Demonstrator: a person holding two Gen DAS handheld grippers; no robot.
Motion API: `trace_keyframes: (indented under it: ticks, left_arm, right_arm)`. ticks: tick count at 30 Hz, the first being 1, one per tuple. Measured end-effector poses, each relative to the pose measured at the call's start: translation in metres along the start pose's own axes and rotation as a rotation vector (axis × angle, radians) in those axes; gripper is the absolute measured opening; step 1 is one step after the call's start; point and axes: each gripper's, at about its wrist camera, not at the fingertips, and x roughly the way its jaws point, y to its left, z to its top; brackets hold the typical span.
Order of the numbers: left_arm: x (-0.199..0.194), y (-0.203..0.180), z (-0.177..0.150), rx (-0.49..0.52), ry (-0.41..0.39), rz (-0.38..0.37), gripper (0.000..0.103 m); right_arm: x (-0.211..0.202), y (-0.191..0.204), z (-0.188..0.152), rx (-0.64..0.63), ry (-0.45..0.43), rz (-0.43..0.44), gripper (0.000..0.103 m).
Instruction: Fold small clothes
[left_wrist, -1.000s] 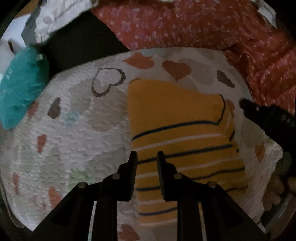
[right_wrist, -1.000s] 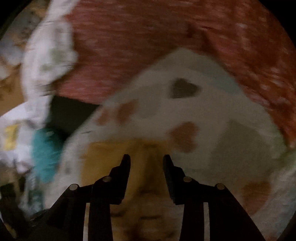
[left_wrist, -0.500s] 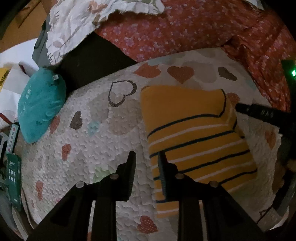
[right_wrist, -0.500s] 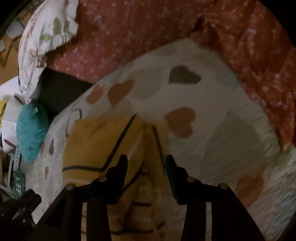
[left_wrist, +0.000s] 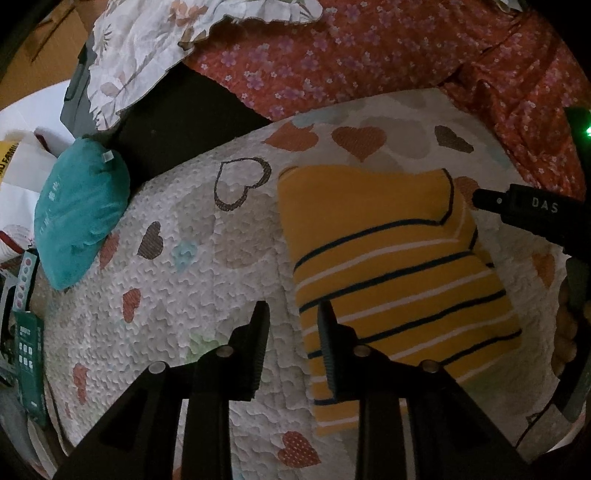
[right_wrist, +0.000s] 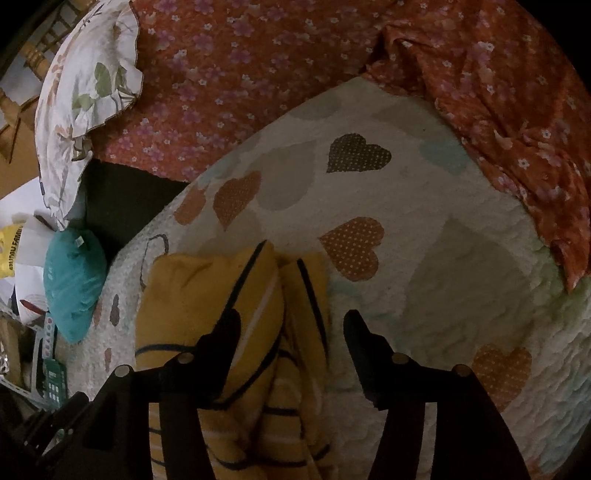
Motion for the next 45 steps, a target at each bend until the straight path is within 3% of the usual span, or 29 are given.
trace_keyframes:
  ticks: [8, 13, 16, 21, 23, 26, 30, 34, 35, 38, 41, 45]
  left_arm:
    - [0.011, 0.011, -0.002, -0.032, 0.01, -0.05, 0.03]
    - [0.022, 0.039, 0.001, -0.187, 0.016, -0.222, 0.03]
    - [0.037, 0.071, 0.004, -0.341, 0.02, -0.318, 0.042]
    - [0.085, 0.107, 0.003, -0.516, 0.111, -0.48, 0.048]
    - [0.103, 0.111, -0.001, -0.542, 0.152, -0.517, 0.049]
    - [0.128, 0.104, -0.006, -0.555, 0.208, -0.635, 0.051]
    - [0.14, 0.091, -0.004, -0.552, 0.21, -0.727, 0.061]
    - [0.146, 0.079, 0.001, -0.581, 0.224, -0.833, 0.064]
    - [0.146, 0.074, 0.002, -0.585, 0.231, -0.831, 0.067]
    - [0.137, 0.065, 0.005, -0.565, 0.224, -0.807, 0.063]
    - [0.126, 0.072, 0.009, -0.574, 0.212, -0.823, 0.045]
    - [0.095, 0.098, 0.014, -0.572, 0.146, -0.784, 0.044]
  right_arm:
    - [0.004, 0.0, -0.001, -0.002, 0.004, 0.007, 0.071]
    - [0.009, -0.004, -0.001, 0.025, 0.01, 0.018, 0.077]
    - [0.015, -0.009, -0.002, 0.049, 0.028, 0.046, 0.083]
    - [0.032, -0.022, -0.006, 0.118, 0.085, 0.085, 0.086]
    - [0.04, -0.026, -0.008, 0.133, 0.114, 0.104, 0.087]
    - [0.053, -0.031, -0.011, 0.188, 0.156, 0.175, 0.089]
    - [0.065, -0.032, -0.011, 0.207, 0.158, 0.246, 0.097]
    - [0.072, -0.022, -0.01, 0.17, 0.149, 0.27, 0.097]
    - [0.073, -0.017, -0.011, 0.155, 0.148, 0.262, 0.095]
    - [0.079, -0.007, -0.014, 0.187, 0.183, 0.31, 0.06]
    - [0.071, 0.012, -0.011, 0.142, 0.168, 0.291, 0.048]
    - [0.057, 0.045, -0.01, 0.089, 0.152, 0.374, 0.043]
